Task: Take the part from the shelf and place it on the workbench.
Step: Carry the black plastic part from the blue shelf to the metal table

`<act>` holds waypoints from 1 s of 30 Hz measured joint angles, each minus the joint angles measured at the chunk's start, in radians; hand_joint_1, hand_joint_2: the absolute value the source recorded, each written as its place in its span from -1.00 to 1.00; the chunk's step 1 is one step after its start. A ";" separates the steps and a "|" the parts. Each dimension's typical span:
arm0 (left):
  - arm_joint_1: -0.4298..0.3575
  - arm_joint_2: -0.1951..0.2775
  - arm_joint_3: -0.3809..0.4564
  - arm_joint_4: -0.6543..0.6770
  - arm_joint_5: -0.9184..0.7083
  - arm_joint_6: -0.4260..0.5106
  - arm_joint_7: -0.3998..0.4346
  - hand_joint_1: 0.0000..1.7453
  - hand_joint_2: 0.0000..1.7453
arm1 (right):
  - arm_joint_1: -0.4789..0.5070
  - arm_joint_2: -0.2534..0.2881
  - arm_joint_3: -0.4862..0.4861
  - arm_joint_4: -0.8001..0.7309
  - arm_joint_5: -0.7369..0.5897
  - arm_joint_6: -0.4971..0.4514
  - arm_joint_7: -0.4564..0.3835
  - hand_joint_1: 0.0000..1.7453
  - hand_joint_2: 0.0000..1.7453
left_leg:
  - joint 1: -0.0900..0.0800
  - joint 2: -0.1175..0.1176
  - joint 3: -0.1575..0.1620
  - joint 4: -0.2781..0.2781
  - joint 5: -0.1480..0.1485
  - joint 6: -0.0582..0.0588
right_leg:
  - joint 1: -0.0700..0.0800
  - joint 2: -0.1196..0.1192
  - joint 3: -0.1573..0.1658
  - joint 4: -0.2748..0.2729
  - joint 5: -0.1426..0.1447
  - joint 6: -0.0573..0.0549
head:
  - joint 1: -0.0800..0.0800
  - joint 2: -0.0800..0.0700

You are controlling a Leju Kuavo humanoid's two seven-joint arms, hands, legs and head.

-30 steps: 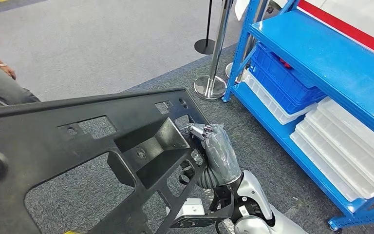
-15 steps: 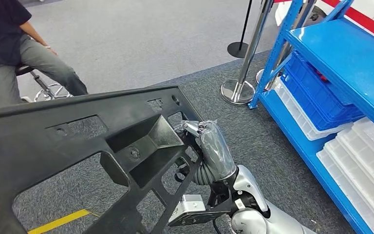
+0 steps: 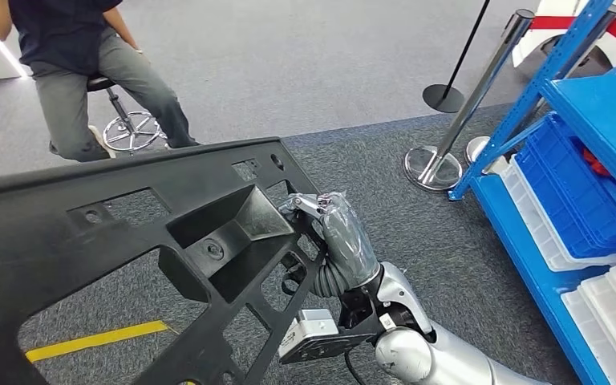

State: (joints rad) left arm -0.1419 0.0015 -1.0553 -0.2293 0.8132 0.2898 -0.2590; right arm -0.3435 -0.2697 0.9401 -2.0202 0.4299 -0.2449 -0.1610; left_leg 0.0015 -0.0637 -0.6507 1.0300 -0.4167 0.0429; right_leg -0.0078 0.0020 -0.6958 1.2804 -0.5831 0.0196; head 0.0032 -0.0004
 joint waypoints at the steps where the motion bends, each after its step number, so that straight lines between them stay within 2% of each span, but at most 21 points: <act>1: 0.002 -0.001 0.000 0.000 0.002 0.002 -0.001 -1.00 -1.00 | 0.000 0.000 0.000 0.002 -0.009 0.000 -0.006 1.00 1.00 | -0.001 -0.015 0.002 0.001 0.000 0.000 | 0.000 0.006 0.017 -0.055 0.041 -0.004 | 0.000 0.000; 3: 0.004 -0.003 0.000 0.000 0.005 0.006 -0.002 -1.00 -1.00 | 0.000 0.000 0.000 0.004 -0.018 0.001 -0.012 1.00 1.00 | -0.001 -0.042 0.001 0.004 -0.001 -0.001 | -0.002 0.050 0.066 -0.184 0.107 -0.014 | -0.003 0.000; 5: 0.005 -0.006 0.000 0.000 0.005 0.010 -0.002 -1.00 -1.00 | -0.001 0.000 0.000 0.006 -0.020 0.002 -0.017 1.00 1.00 | 0.003 -0.065 -0.007 0.005 0.002 -0.009 | -0.002 0.086 0.090 -0.244 0.124 -0.017 | -0.010 0.000; 7: 0.009 -0.007 0.000 0.000 0.002 0.015 -0.001 -1.00 -1.00 | 0.000 0.000 0.000 0.007 -0.018 0.003 -0.018 1.00 1.00 | 0.008 -0.088 -0.013 0.002 0.008 -0.021 | -0.002 0.073 0.096 -0.253 0.126 -0.019 | -0.016 0.000; 8: 0.012 -0.007 0.000 0.000 -0.001 0.016 0.001 -1.00 -1.00 | 0.001 0.000 0.000 0.007 -0.015 0.002 -0.017 1.00 1.00 | 0.006 -0.081 -0.015 0.005 0.005 -0.026 | -0.003 0.060 0.102 -0.261 0.129 -0.023 | -0.016 0.000; 10: 0.015 -0.009 0.000 0.000 -0.010 0.016 0.004 -1.00 -1.00 | 0.002 0.002 0.000 0.006 -0.005 -0.001 -0.012 1.00 1.00 | 0.001 -0.028 -0.037 0.056 -0.026 -0.036 | -0.007 0.031 0.117 -0.275 0.132 -0.032 | -0.025 0.000; 11: 0.014 -0.010 0.000 0.000 -0.015 0.015 0.006 -1.00 -1.00 | 0.005 0.002 0.000 0.006 0.000 -0.004 -0.009 1.00 1.00 | 0.001 0.010 -0.062 0.112 -0.056 -0.040 | -0.006 0.015 0.123 -0.278 0.132 -0.036 | -0.029 0.000; 12: 0.012 -0.011 0.000 0.000 -0.020 0.014 0.009 -1.00 -1.00 | 0.009 0.002 0.000 0.005 0.004 -0.007 -0.007 1.00 1.00 | 0.004 0.034 -0.093 0.177 -0.086 -0.044 | -0.004 0.000 0.125 -0.280 0.131 -0.038 | -0.034 0.000; 14: 0.008 -0.012 0.000 0.000 -0.028 0.011 0.016 -1.00 -1.00 | 0.019 0.002 0.000 0.004 0.009 -0.009 -0.005 1.00 1.00 | 0.011 0.054 -0.137 0.267 -0.115 -0.052 | -0.003 -0.031 0.127 -0.279 0.128 -0.039 | -0.036 0.000; 15: 0.008 -0.012 0.000 0.000 -0.031 0.008 0.019 -1.00 -1.00 | 0.022 0.002 0.000 0.004 0.009 -0.010 -0.005 1.00 1.00 | 0.014 0.058 -0.133 0.262 -0.104 -0.055 | -0.003 -0.044 0.127 -0.279 0.126 -0.037 | -0.037 0.000; 16: 0.007 -0.013 0.000 0.000 -0.032 0.004 0.022 -1.00 -1.00 | 0.025 0.002 0.000 0.003 0.009 -0.010 -0.005 1.00 1.00 | 0.017 0.063 -0.106 0.218 -0.079 -0.057 | -0.003 -0.056 0.129 -0.279 0.125 -0.035 | -0.038 0.000; 17: 0.007 -0.012 0.000 0.000 -0.032 -0.001 0.023 -1.00 -1.00 | 0.026 0.002 0.000 0.002 0.009 -0.010 -0.005 1.00 1.00 | 0.019 0.076 -0.064 0.148 -0.049 -0.057 | -0.003 -0.066 0.131 -0.278 0.122 -0.032 | -0.038 0.000; 19: 0.003 -0.012 0.000 0.000 -0.032 -0.010 0.026 -1.00 -1.00 | 0.027 0.002 0.000 0.001 0.009 -0.012 -0.005 1.00 1.00 | 0.012 0.107 0.007 0.027 -0.016 -0.052 | 0.001 -0.084 0.135 -0.276 0.116 -0.022 | -0.039 0.000; 20: 0.001 -0.012 0.000 0.000 -0.031 -0.012 0.026 -1.00 -1.00 | 0.028 0.002 0.000 0.001 0.007 -0.014 -0.005 1.00 1.00 | 0.008 0.114 0.022 0.000 -0.015 -0.046 | 0.003 -0.092 0.137 -0.276 0.114 -0.016 | -0.039 0.000; 22: -0.002 -0.012 0.000 0.000 -0.029 -0.015 0.026 -1.00 -1.00 | 0.029 0.002 0.000 0.001 0.002 -0.016 -0.007 1.00 1.00 | 0.003 0.099 0.023 -0.008 -0.017 -0.033 | 0.005 -0.109 0.141 -0.277 0.111 -0.006 | -0.038 0.000; 23: -0.001 -0.011 0.000 0.000 -0.028 -0.016 0.025 -1.00 -1.00 | 0.028 0.002 0.000 0.001 -0.001 -0.017 -0.009 1.00 1.00 | 0.004 0.089 0.024 -0.012 -0.016 -0.027 | 0.003 -0.108 0.141 -0.275 0.106 -0.001 | -0.038 0.000; 25: 0.000 -0.009 0.000 0.000 -0.028 -0.021 0.025 -1.00 -1.00 | 0.027 0.002 0.000 0.002 -0.007 -0.020 -0.016 1.00 1.00 | 0.007 0.071 0.028 -0.019 -0.011 -0.013 | -0.003 -0.074 0.123 -0.229 0.072 0.005 | -0.038 0.000; 27: -0.005 -0.005 0.000 0.000 -0.029 -0.028 0.028 -1.00 -1.00 | 0.028 0.003 0.000 0.006 -0.014 -0.023 -0.025 1.00 1.00 | 0.007 0.052 0.029 -0.021 -0.008 -0.003 | -0.004 -0.025 0.064 -0.104 0.010 0.006 | -0.038 0.000; 28: -0.009 -0.004 0.000 0.000 -0.030 -0.031 0.029 -1.00 -1.00 | 0.028 0.003 0.000 0.010 -0.017 -0.024 -0.028 1.00 1.00 | 0.006 0.040 0.028 -0.021 -0.008 -0.001 | -0.004 -0.013 0.030 -0.037 -0.013 0.006 | -0.037 0.000; 29: -0.011 -0.002 0.000 0.000 -0.031 -0.035 0.030 -1.00 -1.00 | 0.028 0.004 0.000 0.014 -0.019 -0.024 -0.031 1.00 1.00 | 0.005 0.027 0.028 -0.020 -0.008 -0.001 | -0.003 -0.007 0.005 0.008 -0.021 0.006 | -0.038 0.000; 30: -0.012 0.000 0.000 0.000 -0.031 -0.037 0.030 -1.00 -1.00 | 0.028 0.004 0.000 0.017 -0.021 -0.024 -0.034 1.00 1.00 | 0.005 0.013 0.029 -0.019 -0.009 -0.001 | -0.003 -0.004 -0.004 0.015 -0.009 0.005 | -0.038 0.000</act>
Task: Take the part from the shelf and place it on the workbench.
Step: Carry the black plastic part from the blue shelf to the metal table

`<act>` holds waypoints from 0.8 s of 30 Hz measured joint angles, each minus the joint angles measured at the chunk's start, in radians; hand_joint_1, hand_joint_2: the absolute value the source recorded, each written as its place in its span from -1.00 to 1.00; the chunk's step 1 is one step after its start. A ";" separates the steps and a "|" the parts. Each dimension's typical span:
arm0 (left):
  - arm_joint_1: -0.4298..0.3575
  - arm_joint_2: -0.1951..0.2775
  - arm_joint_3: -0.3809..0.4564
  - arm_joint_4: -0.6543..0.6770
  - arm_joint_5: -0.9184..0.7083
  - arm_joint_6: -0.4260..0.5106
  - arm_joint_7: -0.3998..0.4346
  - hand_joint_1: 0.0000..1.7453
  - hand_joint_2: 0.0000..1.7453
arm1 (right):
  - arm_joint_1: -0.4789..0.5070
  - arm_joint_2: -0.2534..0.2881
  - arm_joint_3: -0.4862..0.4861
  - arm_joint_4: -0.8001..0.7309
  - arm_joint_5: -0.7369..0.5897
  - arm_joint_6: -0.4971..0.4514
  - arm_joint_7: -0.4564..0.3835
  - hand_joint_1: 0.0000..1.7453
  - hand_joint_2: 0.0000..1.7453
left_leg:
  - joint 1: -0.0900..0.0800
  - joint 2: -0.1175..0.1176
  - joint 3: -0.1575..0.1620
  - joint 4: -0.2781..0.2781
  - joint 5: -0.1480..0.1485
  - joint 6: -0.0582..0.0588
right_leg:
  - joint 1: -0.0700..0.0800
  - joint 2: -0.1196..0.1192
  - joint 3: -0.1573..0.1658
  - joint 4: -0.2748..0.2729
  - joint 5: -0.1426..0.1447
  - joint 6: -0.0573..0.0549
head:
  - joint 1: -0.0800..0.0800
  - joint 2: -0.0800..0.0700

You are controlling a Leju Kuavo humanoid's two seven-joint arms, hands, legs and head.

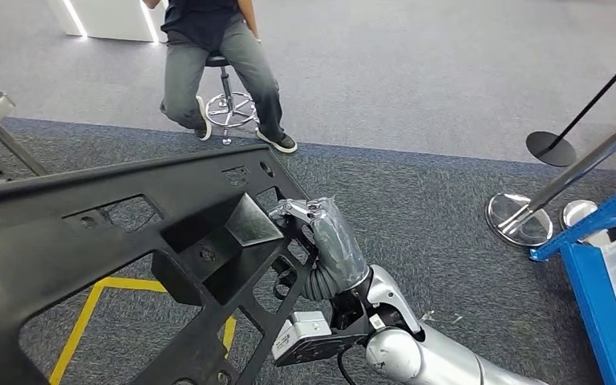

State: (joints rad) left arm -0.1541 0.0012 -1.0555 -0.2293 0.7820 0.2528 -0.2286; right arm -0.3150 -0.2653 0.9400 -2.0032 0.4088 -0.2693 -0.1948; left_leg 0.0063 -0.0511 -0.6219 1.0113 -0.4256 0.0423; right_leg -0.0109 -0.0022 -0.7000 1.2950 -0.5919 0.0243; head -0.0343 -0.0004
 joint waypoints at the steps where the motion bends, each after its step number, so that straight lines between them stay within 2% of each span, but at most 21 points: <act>1: 0.000 0.002 0.000 0.000 0.000 -0.001 0.000 -1.00 -1.00 | 0.000 0.000 0.000 0.002 -0.002 0.000 -0.002 1.00 1.00 | 0.000 -0.015 0.001 0.002 -0.001 0.000 | -0.001 0.003 0.010 -0.033 0.030 -0.002 | 0.000 0.000; 2: -0.001 0.003 0.000 0.000 0.000 -0.001 0.001 -1.00 -1.00 | -0.001 0.001 0.000 0.003 -0.005 0.000 -0.004 1.00 1.00 | 0.001 -0.029 0.001 0.005 -0.003 -0.002 | -0.003 0.013 0.034 -0.095 0.071 -0.003 | 0.000 0.000; 4: -0.001 0.007 0.000 0.000 0.001 0.002 0.001 -1.00 -1.00 | -0.002 0.001 0.000 0.004 -0.010 0.000 -0.006 1.00 1.00 | 0.000 -0.056 -0.005 0.015 -0.007 -0.008 | -0.010 0.059 0.084 -0.216 0.123 -0.004 | -0.002 0.000; 5: -0.001 0.008 0.000 0.000 0.001 0.003 0.001 -1.00 -1.00 | -0.002 0.001 0.000 0.004 -0.013 0.000 -0.006 1.00 1.00 | 0.002 -0.067 -0.011 0.020 -0.008 -0.013 | -0.011 0.078 0.097 -0.248 0.131 -0.004 | -0.003 0.000; 6: -0.001 0.010 0.000 0.000 0.002 0.005 0.000 -1.00 -1.00 | -0.002 0.001 0.000 0.004 -0.015 0.000 -0.006 1.00 1.00 | 0.003 -0.079 -0.017 0.021 -0.007 -0.019 | -0.011 0.087 0.102 -0.258 0.128 -0.004 | -0.005 0.000; 7: 0.001 0.011 0.000 0.000 0.002 0.006 0.000 -1.00 -1.00 | -0.003 0.001 0.000 0.005 -0.017 0.000 -0.006 1.00 1.00 | 0.005 -0.091 -0.022 0.022 -0.004 -0.026 | -0.010 0.080 0.103 -0.263 0.128 -0.007 | -0.006 0.000; 8: 0.004 0.013 0.000 0.000 0.002 0.009 0.000 -1.00 -1.00 | -0.004 0.002 0.000 0.005 -0.019 0.000 -0.006 1.00 1.00 | 0.008 -0.090 -0.026 0.021 -0.004 -0.032 | -0.009 0.067 0.105 -0.265 0.130 -0.012 | -0.006 0.000; 9: 0.007 0.015 0.000 0.000 0.002 0.010 0.000 -1.00 -1.00 | -0.005 0.004 0.000 0.006 -0.020 0.000 -0.007 1.00 1.00 | 0.006 -0.071 -0.031 0.030 -0.010 -0.037 | -0.009 0.055 0.109 -0.270 0.132 -0.018 | -0.010 0.000; 10: 0.009 0.016 0.000 0.000 0.002 0.012 -0.001 -1.00 -1.00 | -0.006 0.005 0.000 0.006 -0.022 0.000 -0.007 1.00 1.00 | 0.005 -0.041 -0.043 0.055 -0.025 -0.041 | -0.009 0.042 0.113 -0.275 0.134 -0.023 | -0.014 0.000; 12: 0.007 0.017 0.000 0.000 0.002 0.013 -0.001 -1.00 -1.00 | -0.006 0.007 0.000 0.007 -0.023 0.000 -0.007 1.00 1.00 | 0.002 0.023 -0.093 0.159 -0.078 -0.048 | -0.005 0.013 0.120 -0.279 0.133 -0.031 | -0.025 0.000; 13: 0.006 0.017 0.000 0.000 0.002 0.013 -0.002 -1.00 -1.00 | -0.006 0.007 0.000 0.008 -0.024 0.000 -0.007 1.00 1.00 | 0.003 0.035 -0.124 0.222 -0.104 -0.052 | -0.003 -0.003 0.121 -0.279 0.131 -0.034 | -0.029 0.000; 14: 0.005 0.017 0.000 0.000 0.002 0.013 -0.002 -1.00 -1.00 | -0.006 0.007 0.000 0.009 -0.024 0.000 -0.007 1.00 1.00 | 0.004 0.040 -0.147 0.268 -0.118 -0.054 | -0.001 -0.019 0.122 -0.279 0.129 -0.036 | -0.031 0.000; 15: 0.005 0.017 0.000 0.000 0.002 0.013 -0.002 -1.00 -1.00 | -0.006 0.007 0.000 0.010 -0.024 0.000 -0.007 1.00 1.00 | 0.005 0.043 -0.154 0.283 -0.115 -0.055 | 0.000 -0.034 0.124 -0.279 0.128 -0.036 | -0.034 0.000; 16: 0.006 0.017 0.000 0.000 0.002 0.013 -0.002 -1.00 -1.00 | -0.006 0.008 0.000 0.011 -0.025 0.000 -0.007 1.00 1.00 | 0.005 0.046 -0.140 0.259 -0.095 -0.054 | 0.001 -0.047 0.126 -0.279 0.125 -0.036 | -0.036 0.000; 17: 0.007 0.018 0.000 0.000 0.002 0.013 -0.002 -1.00 -1.00 | -0.006 0.009 0.000 0.012 -0.025 0.000 -0.007 1.00 1.00 | 0.004 0.052 -0.107 0.201 -0.064 -0.051 | 0.001 -0.059 0.129 -0.279 0.123 -0.035 | -0.037 0.000; 19: 0.006 0.022 0.000 0.000 0.003 0.013 -0.003 -1.00 -1.00 | -0.007 0.012 0.000 0.013 -0.026 0.000 -0.007 1.00 1.00 | -0.005 0.087 -0.035 0.070 -0.019 -0.041 | 0.004 -0.079 0.135 -0.279 0.117 -0.030 | -0.039 0.000; 20: 0.005 0.023 0.000 0.000 0.004 0.013 -0.004 -1.00 -1.00 | -0.008 0.013 0.000 0.014 -0.026 0.000 -0.007 1.00 1.00 | -0.011 0.099 -0.014 0.032 -0.012 -0.035 | 0.006 -0.087 0.137 -0.279 0.114 -0.026 | -0.039 0.000; 21: 0.003 0.025 0.000 0.000 0.005 0.013 -0.005 -1.00 -1.00 | -0.009 0.014 0.000 0.015 -0.026 0.000 -0.007 1.00 1.00 | -0.016 0.104 -0.006 0.015 -0.013 -0.030 | 0.008 -0.096 0.139 -0.279 0.112 -0.022 | -0.041 0.000; 23: 0.003 0.026 0.000 0.000 0.007 0.012 -0.008 -1.00 -1.00 | -0.011 0.014 0.000 0.017 -0.028 0.000 -0.008 1.00 1.00 | -0.017 0.084 -0.003 0.009 -0.010 -0.019 | 0.009 -0.110 0.142 -0.280 0.108 -0.012 | -0.043 0.000; 24: 0.004 0.027 0.000 0.000 0.008 0.011 -0.010 -1.00 -1.00 | -0.012 0.015 0.000 0.018 -0.029 -0.001 -0.008 1.00 1.00 | -0.014 0.074 0.001 0.003 -0.008 -0.014 | 0.007 -0.098 0.142 -0.274 0.101 -0.007 | -0.043 0.000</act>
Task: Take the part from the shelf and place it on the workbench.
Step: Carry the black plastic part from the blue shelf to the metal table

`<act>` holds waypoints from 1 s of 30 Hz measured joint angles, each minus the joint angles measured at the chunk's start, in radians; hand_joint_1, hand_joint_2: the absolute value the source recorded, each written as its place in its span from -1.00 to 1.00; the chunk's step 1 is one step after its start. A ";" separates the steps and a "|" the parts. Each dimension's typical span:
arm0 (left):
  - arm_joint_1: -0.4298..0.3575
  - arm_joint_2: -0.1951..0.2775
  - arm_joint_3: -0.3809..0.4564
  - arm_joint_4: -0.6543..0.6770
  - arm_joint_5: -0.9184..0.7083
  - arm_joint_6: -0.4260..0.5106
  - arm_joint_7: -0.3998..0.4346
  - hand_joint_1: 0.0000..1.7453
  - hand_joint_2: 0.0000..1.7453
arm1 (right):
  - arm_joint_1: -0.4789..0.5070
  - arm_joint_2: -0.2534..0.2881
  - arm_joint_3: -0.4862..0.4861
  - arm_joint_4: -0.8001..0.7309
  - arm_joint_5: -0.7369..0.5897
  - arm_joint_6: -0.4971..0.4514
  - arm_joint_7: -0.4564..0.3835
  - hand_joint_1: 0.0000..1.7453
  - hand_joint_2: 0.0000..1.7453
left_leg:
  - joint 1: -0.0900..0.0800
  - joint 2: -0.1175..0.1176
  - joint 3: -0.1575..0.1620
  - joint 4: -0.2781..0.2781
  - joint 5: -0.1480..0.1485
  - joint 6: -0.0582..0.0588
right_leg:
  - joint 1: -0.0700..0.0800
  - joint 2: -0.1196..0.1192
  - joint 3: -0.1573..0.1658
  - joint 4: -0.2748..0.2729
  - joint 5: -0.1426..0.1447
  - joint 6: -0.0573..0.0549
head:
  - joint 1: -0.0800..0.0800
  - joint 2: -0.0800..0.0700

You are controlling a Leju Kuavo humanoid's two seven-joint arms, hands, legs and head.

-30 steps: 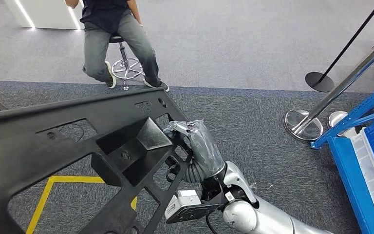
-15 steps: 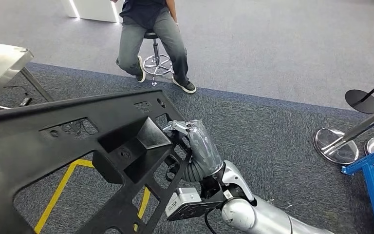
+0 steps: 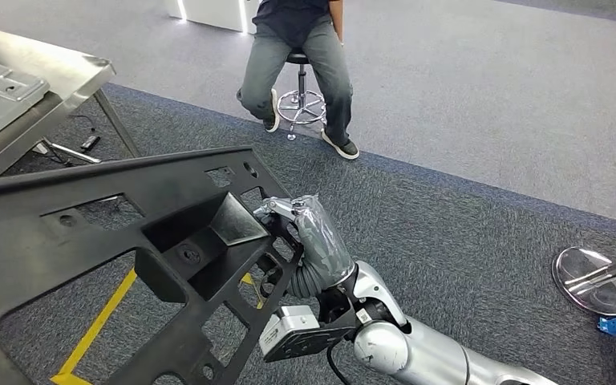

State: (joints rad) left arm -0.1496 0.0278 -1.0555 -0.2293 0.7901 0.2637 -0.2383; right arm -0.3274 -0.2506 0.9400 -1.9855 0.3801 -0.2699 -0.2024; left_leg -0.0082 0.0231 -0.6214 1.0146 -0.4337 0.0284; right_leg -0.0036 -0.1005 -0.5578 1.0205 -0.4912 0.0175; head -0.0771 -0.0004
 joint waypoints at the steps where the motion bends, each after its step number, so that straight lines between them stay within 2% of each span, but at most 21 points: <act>1: 0.001 0.000 0.000 0.000 0.002 -0.002 -0.001 -1.00 -1.00 | -0.001 0.000 0.000 0.000 -0.001 -0.001 0.000 1.00 1.00 | 0.003 -0.009 0.004 -0.006 0.003 0.006 | -0.002 0.022 -0.007 0.021 -0.015 0.004 | 0.000 0.000; 3: -0.001 0.000 0.000 0.000 0.005 -0.006 -0.003 -1.00 -1.00 | -0.001 0.000 0.000 0.001 -0.003 -0.003 0.000 1.00 1.00 | 0.007 -0.029 0.009 -0.012 0.006 0.015 | -0.005 0.078 -0.053 0.125 -0.070 0.008 | -0.001 0.000; 5: -0.003 0.001 0.000 0.000 0.007 -0.008 -0.004 -1.00 -1.00 | 0.001 0.000 0.000 0.004 -0.006 -0.004 0.000 1.00 1.00 | 0.008 -0.052 0.008 -0.011 0.007 0.019 | -0.006 0.096 -0.119 0.249 -0.114 0.010 | -0.001 0.000; 6: -0.003 0.001 0.000 0.000 0.008 -0.009 -0.005 -1.00 -1.00 | 0.002 0.000 0.000 0.007 -0.009 -0.005 0.000 1.00 1.00 | 0.008 -0.066 0.008 -0.010 0.007 0.019 | -0.007 0.098 -0.136 0.275 -0.111 0.011 | -0.002 0.000; 7: -0.003 0.001 0.000 0.000 0.009 -0.009 -0.005 -1.00 -1.00 | 0.003 0.000 0.000 0.009 -0.013 -0.007 -0.001 1.00 1.00 | 0.008 -0.081 0.008 -0.008 0.006 0.018 | -0.009 0.099 -0.135 0.260 -0.089 0.012 | -0.002 0.000; 9: -0.002 0.000 0.000 0.000 0.009 -0.010 -0.007 -1.00 -1.00 | 0.002 0.000 0.000 0.012 -0.022 -0.014 -0.006 1.00 1.00 | 0.011 -0.108 0.007 0.000 0.003 0.014 | -0.015 0.114 -0.089 0.143 -0.017 0.012 | -0.001 0.000; 10: -0.002 0.000 0.000 0.000 0.008 -0.010 -0.008 -1.00 -1.00 | 0.002 0.000 -0.001 0.013 -0.025 -0.018 -0.010 1.00 1.00 | 0.010 -0.120 0.004 0.007 0.000 0.009 | -0.018 0.133 -0.063 0.080 0.008 0.012 | 0.000 0.000; 12: -0.002 0.000 0.000 0.000 0.006 -0.008 -0.011 -1.00 -1.00 | 0.003 0.001 -0.002 0.016 -0.036 -0.026 -0.018 1.00 1.00 | 0.011 -0.137 -0.007 0.018 -0.004 -0.002 | -0.020 0.162 -0.038 0.021 0.020 0.010 | 0.000 0.000; 14: 0.002 0.000 0.000 0.000 0.005 -0.006 -0.013 -1.00 -1.00 | 0.004 0.005 -0.004 0.017 -0.058 -0.039 -0.028 1.00 1.00 | 0.015 -0.149 -0.016 0.017 -0.001 -0.014 | -0.017 0.161 -0.036 0.018 0.020 -0.001 | 0.000 0.000; 15: 0.005 0.001 0.000 0.000 0.005 -0.005 -0.014 -1.00 -1.00 | 0.004 0.009 -0.006 0.017 -0.069 -0.046 -0.033 1.00 1.00 | 0.015 -0.141 -0.018 0.020 -0.003 -0.020 | -0.017 0.156 -0.034 0.014 0.022 -0.008 | 0.001 0.000; 17: 0.007 0.003 0.000 0.000 0.004 -0.004 -0.014 -1.00 -1.00 | 0.004 0.019 -0.011 0.017 -0.085 -0.054 -0.040 1.00 1.00 | 0.014 -0.091 -0.039 0.064 -0.032 -0.029 | -0.019 0.144 -0.029 0.006 0.028 -0.020 | -0.003 0.000; 18: 0.006 0.002 0.000 0.000 0.003 -0.004 -0.014 -1.00 -1.00 | 0.004 0.021 -0.013 0.017 -0.090 -0.055 -0.043 1.00 1.00 | 0.014 -0.060 -0.062 0.115 -0.061 -0.033 | -0.018 0.137 -0.028 0.004 0.029 -0.024 | -0.005 0.000; 19: 0.004 0.002 0.000 0.000 0.002 -0.004 -0.014 -1.00 -1.00 | 0.006 0.022 -0.014 0.017 -0.097 -0.055 -0.046 1.00 1.00 | 0.015 -0.042 -0.093 0.180 -0.091 -0.037 | -0.016 0.129 -0.027 0.004 0.028 -0.026 | -0.006 0.000; 20: 0.003 0.001 0.000 0.000 0.001 -0.004 -0.015 -1.00 -1.00 | 0.007 0.022 -0.014 0.017 -0.102 -0.054 -0.049 1.00 1.00 | 0.017 -0.034 -0.122 0.241 -0.115 -0.039 | -0.014 0.120 -0.027 0.005 0.028 -0.027 | -0.006 0.000; 21: 0.002 0.000 0.000 0.000 0.000 -0.004 -0.015 -1.00 -1.00 | 0.008 0.022 -0.014 0.018 -0.107 -0.053 -0.052 1.00 1.00 | 0.018 -0.032 -0.140 0.279 -0.123 -0.040 | -0.013 0.114 -0.027 0.005 0.026 -0.028 | -0.006 0.000; 22: 0.002 0.000 0.000 0.000 0.000 -0.004 -0.016 -1.00 -1.00 | 0.009 0.023 -0.015 0.018 -0.110 -0.052 -0.053 1.00 1.00 | 0.018 -0.031 -0.140 0.281 -0.113 -0.040 | -0.012 0.108 -0.027 0.006 0.025 -0.029 | -0.006 0.000; 23: 0.002 0.000 0.000 0.000 -0.001 -0.004 -0.016 -1.00 -1.00 | 0.009 0.023 -0.015 0.018 -0.112 -0.051 -0.054 1.00 1.00 | 0.018 -0.030 -0.120 0.244 -0.087 -0.039 | -0.012 0.105 -0.027 0.007 0.024 -0.029 | -0.006 0.000; 24: 0.003 0.000 0.000 0.000 -0.001 -0.003 -0.016 -1.00 -1.00 | 0.009 0.024 -0.015 0.018 -0.112 -0.051 -0.054 1.00 1.00 | 0.017 -0.030 -0.084 0.177 -0.053 -0.035 | -0.011 0.103 -0.025 0.008 0.022 -0.027 | -0.007 0.000; 26: 0.002 0.001 0.000 0.000 -0.002 -0.002 -0.016 -1.00 -1.00 | 0.008 0.025 -0.018 0.019 -0.113 -0.051 -0.055 1.00 1.00 | 0.012 -0.030 -0.019 0.054 -0.016 -0.026 | -0.009 0.100 -0.023 0.007 0.019 -0.021 | -0.006 0.000; 27: 0.000 0.001 0.000 0.000 -0.002 -0.002 -0.016 -1.00 -1.00 | 0.008 0.025 -0.020 0.019 -0.115 -0.050 -0.055 1.00 1.00 | 0.008 -0.030 -0.002 0.022 -0.012 -0.022 | -0.009 0.098 -0.023 0.006 0.018 -0.017 | -0.006 0.000; 30: 0.001 0.001 0.000 0.000 -0.004 -0.001 -0.014 -1.00 -1.00 | 0.009 0.025 -0.022 0.019 -0.127 -0.042 -0.057 1.00 1.00 | 0.005 -0.033 0.012 -0.001 -0.018 -0.002 | -0.010 0.095 -0.023 0.021 0.027 0.001 | -0.004 0.000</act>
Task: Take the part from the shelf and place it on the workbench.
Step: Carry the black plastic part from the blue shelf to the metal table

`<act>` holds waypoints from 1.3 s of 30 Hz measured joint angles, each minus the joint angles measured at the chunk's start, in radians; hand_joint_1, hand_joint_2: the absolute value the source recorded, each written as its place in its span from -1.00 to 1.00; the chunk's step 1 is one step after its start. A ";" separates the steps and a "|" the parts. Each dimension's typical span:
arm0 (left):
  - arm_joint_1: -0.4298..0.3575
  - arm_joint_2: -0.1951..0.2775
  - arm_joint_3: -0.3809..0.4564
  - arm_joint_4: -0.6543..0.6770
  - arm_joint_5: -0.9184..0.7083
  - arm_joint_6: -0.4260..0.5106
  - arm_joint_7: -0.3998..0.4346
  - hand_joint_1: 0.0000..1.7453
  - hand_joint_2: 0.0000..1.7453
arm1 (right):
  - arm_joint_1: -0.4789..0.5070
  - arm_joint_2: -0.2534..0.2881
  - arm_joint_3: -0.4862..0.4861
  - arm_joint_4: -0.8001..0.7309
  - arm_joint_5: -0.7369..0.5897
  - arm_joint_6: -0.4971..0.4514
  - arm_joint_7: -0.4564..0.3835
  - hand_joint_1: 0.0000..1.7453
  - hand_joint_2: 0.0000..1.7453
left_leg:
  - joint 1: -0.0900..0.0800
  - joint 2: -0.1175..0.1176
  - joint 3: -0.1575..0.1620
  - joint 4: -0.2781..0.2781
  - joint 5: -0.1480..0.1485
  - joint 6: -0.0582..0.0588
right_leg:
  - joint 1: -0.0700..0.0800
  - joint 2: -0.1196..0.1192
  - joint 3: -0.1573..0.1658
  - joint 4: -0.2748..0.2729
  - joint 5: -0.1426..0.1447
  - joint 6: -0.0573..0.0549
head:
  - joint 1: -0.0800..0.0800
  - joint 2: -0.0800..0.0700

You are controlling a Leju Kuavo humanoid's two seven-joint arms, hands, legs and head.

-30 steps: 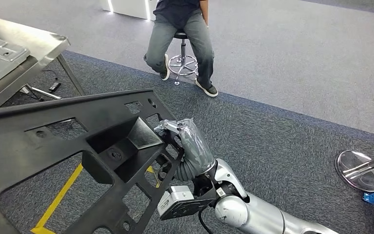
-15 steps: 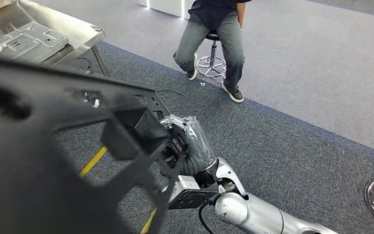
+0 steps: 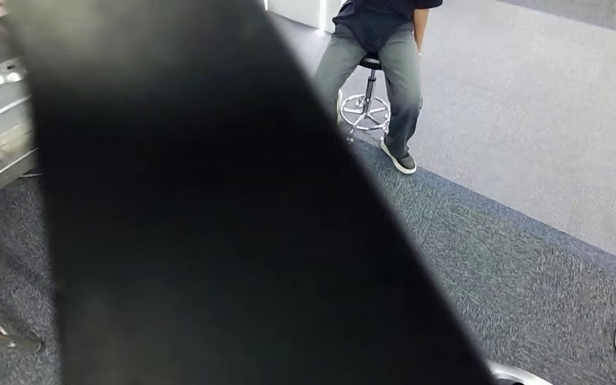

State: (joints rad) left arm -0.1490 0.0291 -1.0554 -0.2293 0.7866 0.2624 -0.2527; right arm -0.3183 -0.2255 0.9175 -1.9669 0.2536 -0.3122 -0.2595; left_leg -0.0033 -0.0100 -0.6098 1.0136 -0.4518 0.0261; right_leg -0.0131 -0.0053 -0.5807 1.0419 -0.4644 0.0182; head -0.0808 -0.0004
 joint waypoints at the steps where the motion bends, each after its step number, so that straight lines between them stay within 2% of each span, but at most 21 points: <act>1: 0.001 0.000 0.000 0.000 0.000 0.000 0.000 -1.00 -1.00 | 0.000 0.000 -0.001 0.000 -0.004 0.004 -0.001 1.00 1.00 | 0.002 -0.001 0.009 -0.007 -0.001 0.008 | -0.001 0.001 -0.004 0.017 -0.004 0.004 | 0.002 0.000; 3: 0.000 -0.002 0.000 0.000 -0.001 0.000 0.001 -1.00 -1.00 | -0.002 0.000 -0.002 0.000 -0.011 0.009 -0.003 1.00 1.00 | 0.005 0.000 0.027 -0.014 0.000 0.020 | -0.001 0.003 -0.041 0.091 -0.046 0.008 | 0.009 0.000; 5: -0.002 -0.002 0.000 0.000 -0.001 0.001 0.002 -1.00 -1.00 | -0.002 0.000 -0.004 0.000 -0.016 0.012 -0.007 1.00 1.00 | 0.004 0.000 0.028 -0.013 -0.002 0.025 | -0.001 0.004 -0.108 0.210 -0.101 0.012 | 0.015 0.000; 7: -0.001 -0.002 0.000 0.000 -0.001 0.001 0.003 -1.00 -1.00 | 0.001 0.000 -0.005 0.000 -0.019 0.015 -0.008 1.00 1.00 | 0.004 -0.002 0.029 -0.011 -0.007 0.024 | -0.005 0.004 -0.147 0.262 -0.107 0.018 | 0.018 0.000; 8: 0.000 -0.002 0.000 0.000 -0.001 0.001 0.003 -1.00 -1.00 | 0.002 0.000 -0.005 0.001 -0.020 0.017 -0.008 1.00 1.00 | 0.005 -0.003 0.032 -0.009 -0.010 0.021 | -0.008 0.004 -0.140 0.234 -0.082 0.021 | 0.019 0.000; 10: 0.000 -0.004 0.000 0.000 -0.001 0.001 0.004 -1.00 -1.00 | 0.001 0.000 -0.005 0.001 -0.022 0.021 -0.009 1.00 1.00 | 0.009 -0.006 0.037 -0.001 -0.020 0.013 | -0.013 0.005 -0.088 0.108 -0.008 0.026 | 0.021 0.000; 11: 0.000 -0.004 0.000 0.000 -0.001 0.001 0.004 -1.00 -1.00 | 0.001 0.000 -0.005 0.001 -0.024 0.023 -0.009 1.00 1.00 | 0.010 -0.008 0.038 0.006 -0.026 0.007 | -0.012 0.005 -0.065 0.050 0.004 0.024 | 0.023 0.000; 13: -0.001 -0.004 0.000 0.000 -0.001 0.001 0.005 -1.00 -1.00 | 0.001 0.001 -0.006 0.003 -0.028 0.026 -0.011 1.00 1.00 | 0.009 -0.010 0.034 0.017 -0.035 -0.008 | -0.008 0.006 -0.044 0.002 0.002 0.012 | 0.026 0.000; 17: 0.002 -0.003 0.000 0.000 -0.001 0.000 0.007 -1.00 -1.00 | 0.000 0.005 -0.008 0.006 -0.035 0.028 -0.012 1.00 1.00 | 0.010 -0.006 0.030 0.046 -0.054 -0.028 | -0.009 0.005 -0.022 -0.003 0.002 -0.016 | 0.025 0.000; 20: 0.001 -0.004 0.000 0.000 0.000 -0.004 0.007 -1.00 -1.00 | -0.004 0.008 -0.008 0.006 -0.038 0.030 -0.013 1.00 1.00 | 0.013 0.001 -0.056 0.199 -0.114 -0.034 | -0.007 0.002 -0.005 -0.006 -0.009 -0.026 | 0.024 0.000; 22: 0.004 -0.003 0.000 0.000 0.000 -0.005 0.007 -1.00 -1.00 | -0.003 0.008 -0.008 0.008 -0.041 0.031 -0.013 1.00 1.00 | 0.013 0.002 -0.115 0.270 -0.125 -0.032 | -0.003 0.004 0.006 -0.006 -0.019 -0.028 | 0.024 0.000; 23: 0.007 -0.003 0.000 0.000 0.000 -0.005 0.007 -1.00 -1.00 | -0.003 0.008 -0.008 0.008 -0.042 0.031 -0.013 1.00 1.00 | 0.013 0.002 -0.122 0.258 -0.105 -0.030 | -0.001 0.005 0.014 -0.006 -0.026 -0.028 | 0.024 0.000; 25: 0.012 -0.002 0.000 0.000 0.001 -0.004 0.007 -1.00 -1.00 | -0.002 0.008 -0.008 0.009 -0.044 0.031 -0.014 1.00 1.00 | 0.010 0.003 -0.095 0.151 -0.023 -0.018 | 0.002 0.007 0.034 -0.007 -0.042 -0.026 | 0.024 0.000; 26: 0.013 -0.001 0.000 0.000 0.001 -0.003 0.007 -1.00 -1.00 | -0.003 0.009 -0.008 0.009 -0.045 0.031 -0.015 1.00 1.00 | 0.005 0.003 -0.080 0.100 0.003 -0.012 | 0.003 0.007 0.043 -0.009 -0.049 -0.024 | 0.025 0.000; 28: 0.012 0.001 0.000 0.000 0.001 -0.001 0.006 -1.00 -1.00 | -0.003 0.011 -0.009 0.009 -0.047 0.032 -0.015 1.00 1.00 | -0.005 0.003 -0.059 0.041 0.019 -0.001 | 0.002 0.007 0.054 -0.012 -0.060 -0.014 | 0.026 0.000; 31: 0.012 0.001 0.000 0.000 0.001 0.000 0.006 -1.00 -1.00 | -0.003 0.013 -0.009 0.010 -0.048 0.033 -0.015 1.00 1.00 | -0.007 0.003 -0.029 0.019 0.015 0.011 | 0.001 0.006 0.071 -0.001 -0.065 0.003 | 0.027 0.000; 33: 0.011 0.001 0.000 0.000 0.001 0.001 0.006 -1.00 -1.00 | -0.005 0.013 -0.009 0.010 -0.048 0.033 -0.016 1.00 1.00 | -0.003 0.003 -0.004 0.010 0.007 0.021 | 0.000 0.006 0.045 0.060 -0.083 0.010 | 0.030 0.000; 36: 0.009 0.003 0.000 0.000 0.001 0.002 0.006 -1.00 -1.00 | -0.004 0.013 -0.009 0.010 -0.048 0.033 -0.016 1.00 1.00 | -0.004 0.002 0.015 0.009 -0.011 0.032 | 0.000 0.006 -0.073 0.230 -0.145 0.017 | 0.036 0.000; 37: 0.009 0.004 0.000 0.000 0.002 0.002 0.006 -1.00 -1.00 | -0.002 0.013 -0.009 0.011 -0.048 0.033 -0.016 1.00 1.00 | -0.004 0.000 0.022 0.010 -0.018 0.032 | 0.001 0.006 -0.104 0.254 -0.151 0.018 | 0.036 0.000; 38: 0.010 0.004 0.000 0.000 0.001 0.002 0.006 -1.00 -1.00 | -0.001 0.013 -0.009 0.011 -0.048 0.033 -0.016 1.00 1.00 | -0.005 -0.001 0.031 0.011 -0.027 0.031 | 0.001 0.006 -0.118 0.245 -0.136 0.017 | 0.036 0.000; 39: 0.011 0.004 0.000 0.000 0.001 0.002 0.006 -1.00 -1.00 | -0.001 0.013 -0.009 0.012 -0.048 0.033 -0.016 1.00 1.00 | -0.004 -0.002 0.043 0.012 -0.037 0.030 | 0.001 0.006 -0.116 0.204 -0.100 0.016 | 0.037 0.000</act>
State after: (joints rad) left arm -0.1379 0.0326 -1.0552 -0.2293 0.7880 0.2646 -0.2464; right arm -0.3193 -0.2121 0.9087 -1.9552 0.2056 -0.2793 -0.2758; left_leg -0.0078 -0.0124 -0.5663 1.0258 -0.4887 0.0558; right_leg -0.0123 0.0010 -0.6968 1.2459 -0.5643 0.0338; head -0.0435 -0.0004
